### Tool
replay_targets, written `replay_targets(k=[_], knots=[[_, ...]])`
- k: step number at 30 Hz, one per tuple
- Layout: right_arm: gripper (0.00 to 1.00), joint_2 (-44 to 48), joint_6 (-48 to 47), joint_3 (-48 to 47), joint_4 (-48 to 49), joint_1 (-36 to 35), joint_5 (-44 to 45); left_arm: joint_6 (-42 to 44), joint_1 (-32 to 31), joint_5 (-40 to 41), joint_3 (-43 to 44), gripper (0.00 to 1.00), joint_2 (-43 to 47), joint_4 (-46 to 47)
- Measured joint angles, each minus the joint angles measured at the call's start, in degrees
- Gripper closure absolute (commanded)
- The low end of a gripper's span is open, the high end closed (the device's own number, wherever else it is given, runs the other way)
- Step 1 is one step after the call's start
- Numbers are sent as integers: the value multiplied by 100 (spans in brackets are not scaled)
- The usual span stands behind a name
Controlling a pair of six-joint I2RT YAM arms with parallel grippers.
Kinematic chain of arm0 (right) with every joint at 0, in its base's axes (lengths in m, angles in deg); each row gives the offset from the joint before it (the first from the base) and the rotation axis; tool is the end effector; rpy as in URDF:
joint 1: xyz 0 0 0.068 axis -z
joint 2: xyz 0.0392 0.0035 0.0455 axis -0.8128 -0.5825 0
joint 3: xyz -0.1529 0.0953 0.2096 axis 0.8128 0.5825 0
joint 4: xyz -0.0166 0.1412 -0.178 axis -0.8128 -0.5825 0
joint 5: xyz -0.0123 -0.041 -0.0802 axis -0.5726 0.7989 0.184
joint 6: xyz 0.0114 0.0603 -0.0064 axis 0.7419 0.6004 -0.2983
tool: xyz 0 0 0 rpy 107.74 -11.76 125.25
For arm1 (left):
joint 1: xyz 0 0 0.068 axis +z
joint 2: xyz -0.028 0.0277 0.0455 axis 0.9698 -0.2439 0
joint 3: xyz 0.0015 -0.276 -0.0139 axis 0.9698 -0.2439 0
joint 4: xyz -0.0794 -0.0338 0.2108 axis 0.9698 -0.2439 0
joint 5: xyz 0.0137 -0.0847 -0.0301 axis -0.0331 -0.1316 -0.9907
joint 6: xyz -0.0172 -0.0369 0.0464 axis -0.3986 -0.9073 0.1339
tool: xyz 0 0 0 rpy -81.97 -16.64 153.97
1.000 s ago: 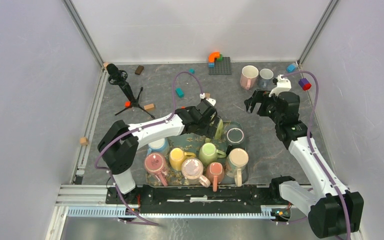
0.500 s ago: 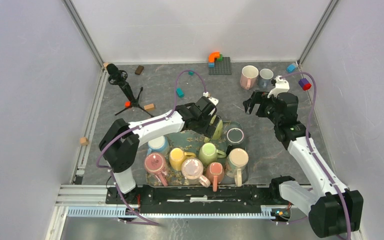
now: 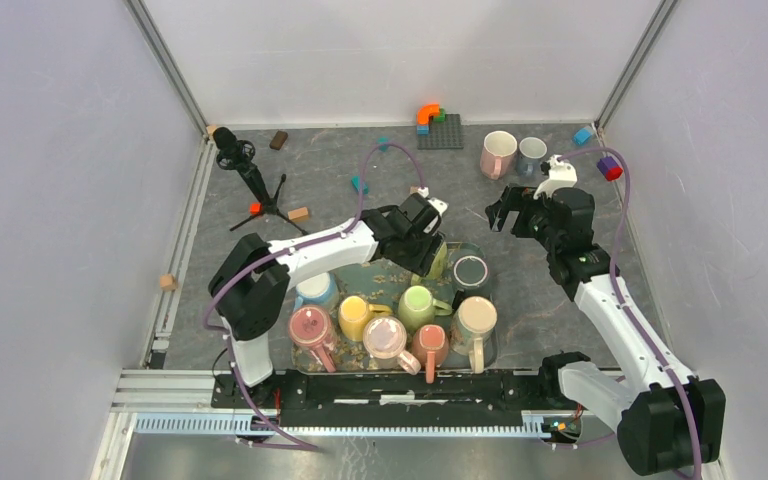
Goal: Turn the mug right side up
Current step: Turn over the cup on the tray.
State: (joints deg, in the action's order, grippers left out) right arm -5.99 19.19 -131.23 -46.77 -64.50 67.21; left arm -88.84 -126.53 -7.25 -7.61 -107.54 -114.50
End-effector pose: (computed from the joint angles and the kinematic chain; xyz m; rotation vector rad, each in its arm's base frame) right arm 0.2010 0.0402 0.2950 0.1180 1.9775 0.4363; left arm 0.2329 -0.2812 0.2286 0.7459 2.5138 -0.3826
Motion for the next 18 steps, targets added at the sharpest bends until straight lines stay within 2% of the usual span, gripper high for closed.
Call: replay_targets(k=[8, 14, 18], knots=[[2, 2, 20, 37, 2, -28, 2, -4, -98, 31, 7, 58, -146, -31], [2, 2, 31, 44, 4, -42, 2, -9, -129, 76, 24, 84, -146, -125], [2, 2, 37, 44, 4, -55, 2, -7, -144, 155, 76, 94, -146, -140]])
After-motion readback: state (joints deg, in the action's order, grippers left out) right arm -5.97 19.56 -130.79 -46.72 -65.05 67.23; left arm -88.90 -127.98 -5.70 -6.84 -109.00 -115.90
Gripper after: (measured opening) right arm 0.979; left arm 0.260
